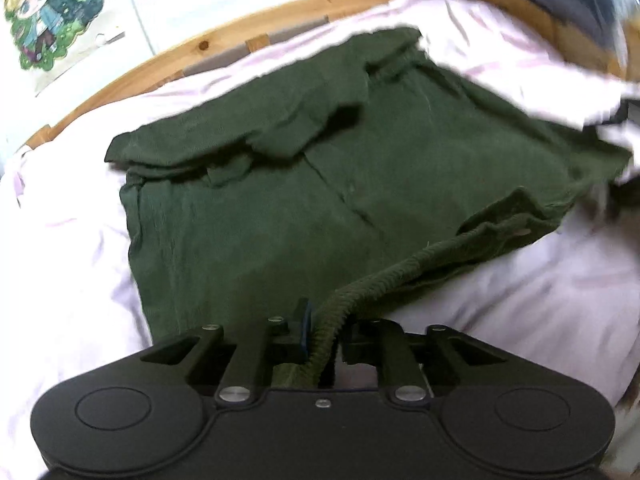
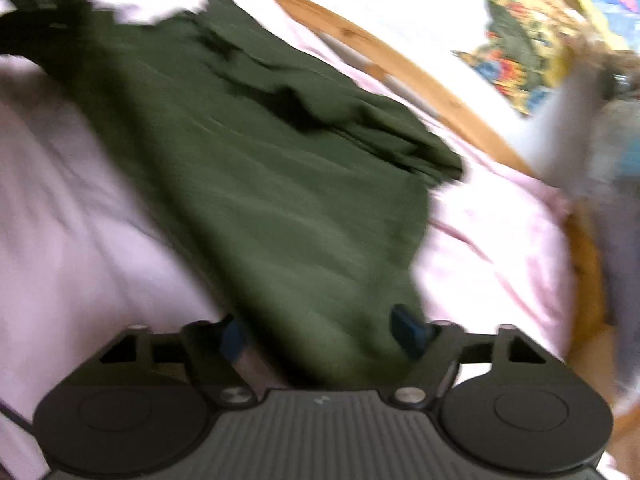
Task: Fold large clothes
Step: 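Lift the hem with both grippers and fold it toward the collar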
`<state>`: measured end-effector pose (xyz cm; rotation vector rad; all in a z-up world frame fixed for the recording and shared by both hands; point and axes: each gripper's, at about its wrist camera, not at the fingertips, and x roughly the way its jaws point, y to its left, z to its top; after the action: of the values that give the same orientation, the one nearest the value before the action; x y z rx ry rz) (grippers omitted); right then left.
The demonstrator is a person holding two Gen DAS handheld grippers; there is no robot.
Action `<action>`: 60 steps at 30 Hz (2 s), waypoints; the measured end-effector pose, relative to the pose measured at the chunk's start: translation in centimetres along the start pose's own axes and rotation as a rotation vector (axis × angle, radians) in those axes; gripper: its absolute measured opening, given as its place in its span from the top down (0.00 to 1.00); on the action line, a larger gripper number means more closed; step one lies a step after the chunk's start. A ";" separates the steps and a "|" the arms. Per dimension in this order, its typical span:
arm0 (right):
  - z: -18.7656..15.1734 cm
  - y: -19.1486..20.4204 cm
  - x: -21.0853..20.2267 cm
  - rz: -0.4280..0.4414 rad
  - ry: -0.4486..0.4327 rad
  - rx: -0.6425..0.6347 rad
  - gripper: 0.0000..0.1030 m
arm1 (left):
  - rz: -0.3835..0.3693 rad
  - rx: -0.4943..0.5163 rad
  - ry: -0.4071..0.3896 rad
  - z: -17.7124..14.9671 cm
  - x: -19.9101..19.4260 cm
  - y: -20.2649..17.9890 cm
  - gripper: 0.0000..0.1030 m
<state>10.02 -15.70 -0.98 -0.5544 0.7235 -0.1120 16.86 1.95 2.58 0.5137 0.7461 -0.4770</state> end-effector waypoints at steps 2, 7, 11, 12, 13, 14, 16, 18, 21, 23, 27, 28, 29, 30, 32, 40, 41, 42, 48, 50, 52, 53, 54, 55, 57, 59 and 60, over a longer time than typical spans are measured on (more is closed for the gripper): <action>-1.1 -1.9 0.3 -0.004 0.015 0.014 0.42 | 0.041 0.022 0.030 -1.5 0.4 -0.6 0.77; -1.7 -2.9 -0.2 0.021 -0.023 -0.008 0.72 | 0.137 0.080 0.099 -4.8 0.9 -0.9 0.71; -0.9 -2.4 -1.0 0.029 -0.080 -0.042 0.92 | 0.171 0.081 0.074 -5.1 -0.1 -0.5 0.86; -0.7 -2.6 -1.2 0.033 -0.089 -0.040 0.94 | 0.181 0.080 0.055 -4.9 -0.6 -0.5 0.91; -0.5 -2.9 -1.5 0.029 -0.100 -0.034 0.94 | 0.193 0.074 0.029 -4.5 -1.2 -0.6 0.94; -0.3 -3.1 -2.0 0.022 -0.116 -0.027 0.95 | 0.208 0.060 -0.005 -4.3 -2.0 -0.5 0.94; 0.2 -3.7 -3.5 0.004 -0.155 -0.019 0.95 | 0.231 0.025 -0.070 -3.8 -4.0 -0.1 0.94; 0.5 -4.4 -5.5 -0.008 -0.193 -0.010 0.96 | 0.249 -0.002 -0.114 -3.4 -6.2 0.3 0.95; 1.0 -5.9 -8.3 -0.016 -0.232 0.029 0.96 | 0.256 -0.034 -0.154 -2.9 -9.7 0.4 0.95; 1.1 -7.0 -10.4 -0.013 -0.254 0.069 0.96 | 0.249 -0.057 -0.171 -3.0 -12.1 0.5 0.95; 0.8 -8.3 -15.0 0.015 -0.267 0.099 0.96 | 0.196 -0.094 -0.160 -3.7 -16.4 0.0 0.95; 0.6 -8.4 -16.1 0.024 -0.263 0.102 0.96 | 0.185 -0.094 -0.151 -4.0 -17.1 -0.1 0.95; 0.4 -8.6 -17.1 0.034 -0.259 0.108 0.96 | 0.171 -0.095 -0.140 -4.2 -17.7 -0.3 0.95; 0.3 -8.7 -17.8 0.050 -0.253 0.119 0.96 | 0.157 -0.101 -0.128 -4.2 -18.1 -0.3 0.95; 0.7 -9.1 -18.3 0.077 -0.244 0.139 0.96 | 0.128 -0.132 -0.107 -3.6 -18.1 0.2 0.95; 6.8 -13.3 -8.9 0.143 -0.175 0.209 0.95 | 0.117 -0.104 -0.069 5.1 -11.0 6.4 0.94; 7.6 -14.1 -6.9 0.149 -0.155 0.230 0.95 | 0.108 -0.099 -0.050 6.4 -9.4 7.6 0.94; 8.4 -14.9 -4.8 0.156 -0.136 0.250 0.95 | 0.105 -0.090 -0.030 7.5 -7.6 8.7 0.94; 11.5 -16.8 7.9 0.187 0.000 0.285 0.94 | 0.074 -0.081 0.102 10.7 3.4 14.0 0.91; 12.1 -16.2 11.1 0.180 0.028 0.249 0.93 | 0.052 -0.076 0.137 11.2 6.3 15.2 0.88; 12.3 -15.5 13.9 0.187 0.069 0.248 0.93 | 0.024 -0.129 0.163 11.4 8.6 16.6 0.87; 12.1 -15.1 14.7 0.195 0.081 0.264 0.93 | 0.007 -0.163 0.173 11.2 9.3 17.1 0.86; 11.9 -14.9 15.3 0.200 0.086 0.275 0.93 | -0.020 -0.192 0.178 11.1 9.9 17.8 0.83; 11.6 -14.6 15.6 0.204 0.081 0.282 0.93 | -0.040 -0.211 0.172 10.9 10.0 18.4 0.79; 10.9 -14.7 15.6 0.214 0.056 0.299 0.89 | -0.085 -0.237 0.141 10.2 9.5 19.4 0.60; 10.2 -15.2 14.8 0.220 0.022 0.334 0.76 | -0.104 -0.245 0.085 9.3 8.3 20.9 0.27; 9.7 -15.5 14.4 0.222 -0.001 0.355 0.55 | -0.099 -0.251 0.061 8.9 7.7 21.6 0.13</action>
<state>28.52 -28.67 4.37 -0.1337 0.7390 -0.0311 38.74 11.66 8.24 0.2586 0.8792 -0.4535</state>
